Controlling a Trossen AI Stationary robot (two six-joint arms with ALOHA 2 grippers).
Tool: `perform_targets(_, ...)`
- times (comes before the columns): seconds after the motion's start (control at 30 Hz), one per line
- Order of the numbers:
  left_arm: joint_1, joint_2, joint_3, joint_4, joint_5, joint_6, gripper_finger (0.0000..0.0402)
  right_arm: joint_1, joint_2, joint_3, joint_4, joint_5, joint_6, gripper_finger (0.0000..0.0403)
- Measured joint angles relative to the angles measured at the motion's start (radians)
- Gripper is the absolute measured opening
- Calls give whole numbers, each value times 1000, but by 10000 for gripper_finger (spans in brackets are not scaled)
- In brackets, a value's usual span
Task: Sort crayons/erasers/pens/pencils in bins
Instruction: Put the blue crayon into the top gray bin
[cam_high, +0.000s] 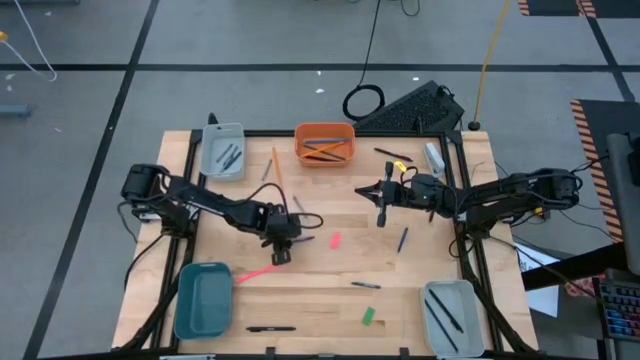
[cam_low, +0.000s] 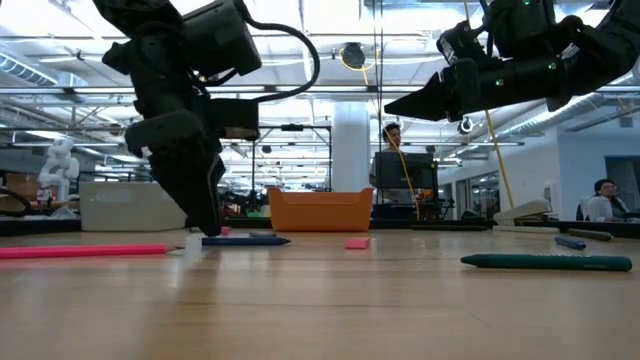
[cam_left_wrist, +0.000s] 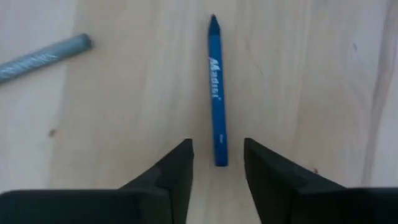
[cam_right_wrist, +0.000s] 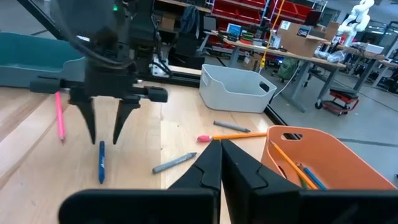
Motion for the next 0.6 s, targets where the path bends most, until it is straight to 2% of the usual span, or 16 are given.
perform_targets(0.1, -21, 21, 1, -1, -10, -19, 151, 0, 0, 0, -1, 0, 0, 0)
perform_targets(0.17, -27, 36, 3, -6, -29, -26, 142, 0, 0, 0, -1, 0, 0, 0)
perform_targets(0.43, -44, 79, 5, 21, -45, 6, 49, 0, 0, 0, -9, -4, 0, 0)
perform_targets(0.53, -53, 79, 5, 24, -66, 7, 15, 1, 8, 0, -20, -44, 9, 0)
perform_targets(0.6, -60, 81, 4, 33, -94, 7, 9, 7, 28, 6, -21, -75, 22, 0)
